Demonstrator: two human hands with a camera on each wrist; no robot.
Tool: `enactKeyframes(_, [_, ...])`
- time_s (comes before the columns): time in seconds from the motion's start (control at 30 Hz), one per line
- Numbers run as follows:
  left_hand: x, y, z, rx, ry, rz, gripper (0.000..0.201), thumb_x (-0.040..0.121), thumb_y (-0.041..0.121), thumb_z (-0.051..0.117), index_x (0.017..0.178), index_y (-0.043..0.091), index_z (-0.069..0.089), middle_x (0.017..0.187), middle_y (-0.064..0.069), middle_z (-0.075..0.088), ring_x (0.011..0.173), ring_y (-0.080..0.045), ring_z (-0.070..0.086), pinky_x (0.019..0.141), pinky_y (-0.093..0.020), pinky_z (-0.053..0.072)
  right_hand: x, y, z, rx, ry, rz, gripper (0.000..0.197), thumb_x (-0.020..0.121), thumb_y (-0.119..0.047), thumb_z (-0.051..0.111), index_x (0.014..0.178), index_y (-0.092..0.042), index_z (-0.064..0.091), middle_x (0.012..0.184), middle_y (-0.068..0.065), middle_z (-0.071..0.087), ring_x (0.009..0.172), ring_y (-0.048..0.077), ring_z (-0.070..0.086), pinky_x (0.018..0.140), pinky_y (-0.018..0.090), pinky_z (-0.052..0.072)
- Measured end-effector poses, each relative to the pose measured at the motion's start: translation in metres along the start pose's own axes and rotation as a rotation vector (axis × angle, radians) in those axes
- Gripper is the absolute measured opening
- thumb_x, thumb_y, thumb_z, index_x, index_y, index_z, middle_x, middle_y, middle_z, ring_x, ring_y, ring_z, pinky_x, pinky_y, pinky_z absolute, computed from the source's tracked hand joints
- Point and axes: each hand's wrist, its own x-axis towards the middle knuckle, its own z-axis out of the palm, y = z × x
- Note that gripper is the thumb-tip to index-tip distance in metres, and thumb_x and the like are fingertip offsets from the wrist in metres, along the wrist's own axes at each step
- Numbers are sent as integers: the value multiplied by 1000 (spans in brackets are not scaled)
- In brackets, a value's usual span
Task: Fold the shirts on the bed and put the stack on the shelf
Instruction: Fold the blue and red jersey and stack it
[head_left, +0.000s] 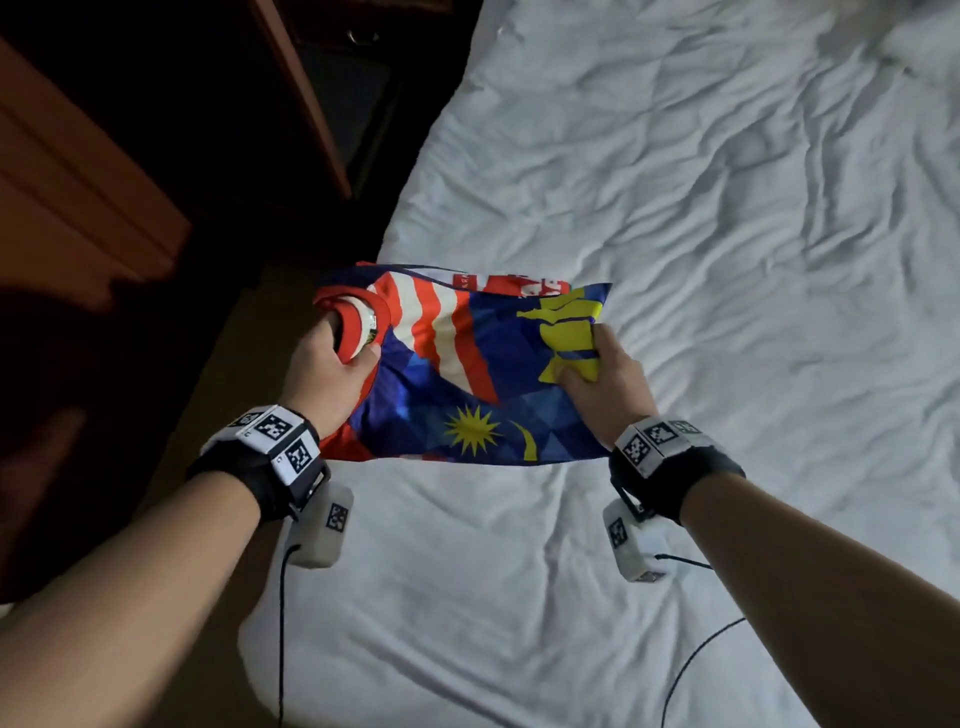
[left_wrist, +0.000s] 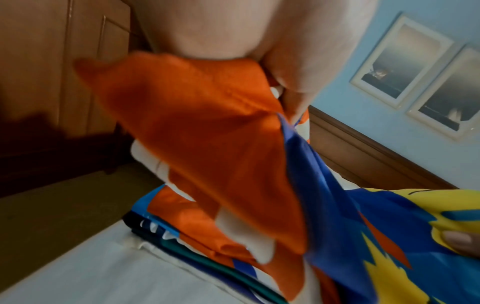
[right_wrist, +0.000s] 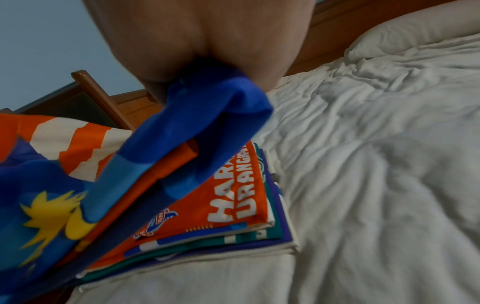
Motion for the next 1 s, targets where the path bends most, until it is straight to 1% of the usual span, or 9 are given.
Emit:
enactKeyframes(0.07, [23, -13, -2, -18, -31, -1, 47, 94, 19, 67, 138, 10, 55, 135, -11, 61, 123, -26, 58, 96, -22, 37, 18, -13, 13, -8, 1, 9, 38, 90, -19, 66, 123, -12, 51, 92, 1, 63, 83, 25, 56, 68, 27, 37])
enactKeyframes(0.3, [95, -47, 12, -96, -26, 7, 53, 96, 21, 64, 146, 13, 48, 143, -7, 56, 130, -23, 54, 107, -30, 40, 74, -23, 44, 0, 41, 74, 42, 89, -23, 68, 128, -16, 53, 101, 3, 69, 93, 27, 64, 83, 39, 52])
enactKeyframes(0.4, [117, -65, 24, -136, -32, 14, 58, 95, 26, 66, 148, 17, 45, 143, -1, 55, 129, -16, 53, 110, -34, 41, 93, -15, 57, -7, 84, 112, 43, 90, -26, 68, 129, -17, 52, 103, 2, 68, 94, 27, 62, 81, 36, 50])
enactKeyframes(0.5, [127, -90, 37, -119, -138, -161, 76, 92, 39, 68, 156, 21, 30, 155, -3, 42, 138, -20, 44, 113, -36, 35, 102, 11, 67, -163, -20, 261, 55, 91, -37, 66, 139, -19, 45, 112, 8, 63, 103, 31, 58, 81, 33, 42])
enactKeyframes(0.63, [128, -117, 53, 38, -222, -251, 73, 85, 46, 71, 147, 22, 41, 143, -5, 54, 127, -30, 54, 109, -47, 41, 102, 44, 79, -194, -21, 359, 43, 94, -40, 61, 127, -13, 54, 113, 14, 65, 107, 35, 58, 77, 32, 38])
enactKeyframes(0.7, [130, -120, 56, 57, -185, -214, 67, 88, 36, 71, 147, 25, 41, 142, -4, 55, 127, -29, 55, 110, -49, 41, 103, 48, 83, -166, 4, 359, 38, 97, -36, 58, 126, -12, 53, 113, 13, 65, 106, 34, 59, 80, 35, 41])
enactKeyframes(0.87, [128, -121, 54, -88, -99, -153, 63, 93, 13, 66, 149, 26, 39, 146, -1, 50, 121, -12, 51, 100, -29, 41, 92, 52, 80, -93, 73, 331, 38, 95, -30, 62, 130, -20, 52, 108, 10, 67, 103, 31, 60, 78, 32, 43])
enactKeyframes(0.93, [124, -125, 56, -55, -115, -192, 66, 92, 12, 66, 150, 26, 38, 147, -3, 48, 127, -19, 51, 101, -31, 41, 86, 53, 78, -161, 27, 342, 42, 94, -32, 63, 133, -18, 51, 113, 13, 65, 107, 32, 58, 73, 27, 33])
enactKeyframes(1.0, [121, -126, 57, 110, -84, -167, 70, 88, 19, 69, 149, 27, 37, 146, -9, 47, 131, -31, 48, 105, -44, 42, 82, 52, 76, -254, 10, 306, 47, 94, -33, 63, 135, -15, 49, 118, 16, 62, 109, 35, 56, 73, 27, 31])
